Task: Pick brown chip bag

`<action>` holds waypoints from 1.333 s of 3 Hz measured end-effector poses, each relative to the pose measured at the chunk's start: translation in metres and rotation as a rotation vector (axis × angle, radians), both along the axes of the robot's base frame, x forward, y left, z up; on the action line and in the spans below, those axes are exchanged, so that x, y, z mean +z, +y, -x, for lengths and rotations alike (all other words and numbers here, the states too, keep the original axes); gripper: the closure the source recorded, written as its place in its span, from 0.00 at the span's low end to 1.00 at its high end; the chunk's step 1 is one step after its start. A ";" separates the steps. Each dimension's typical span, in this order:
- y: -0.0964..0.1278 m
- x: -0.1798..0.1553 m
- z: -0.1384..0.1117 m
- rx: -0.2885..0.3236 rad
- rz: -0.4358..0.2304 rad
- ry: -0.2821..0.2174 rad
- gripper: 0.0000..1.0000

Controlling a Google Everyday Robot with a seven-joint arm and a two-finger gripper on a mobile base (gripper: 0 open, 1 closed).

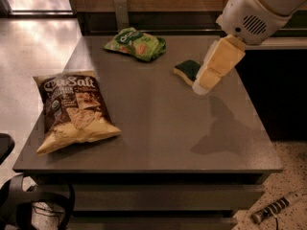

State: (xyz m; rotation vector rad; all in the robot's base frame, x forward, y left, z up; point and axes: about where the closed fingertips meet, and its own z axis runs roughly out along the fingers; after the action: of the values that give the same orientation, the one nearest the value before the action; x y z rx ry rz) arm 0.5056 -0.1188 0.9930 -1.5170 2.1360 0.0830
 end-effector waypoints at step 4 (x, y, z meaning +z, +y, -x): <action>0.140 -0.028 -0.051 -0.197 -0.262 0.147 0.00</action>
Offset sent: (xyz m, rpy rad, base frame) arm 0.0686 0.1640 -0.0327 0.3378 0.1732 -0.2491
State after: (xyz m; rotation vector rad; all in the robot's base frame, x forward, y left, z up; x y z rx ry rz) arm 0.5568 0.0208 0.9646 -1.1781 2.2736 0.3993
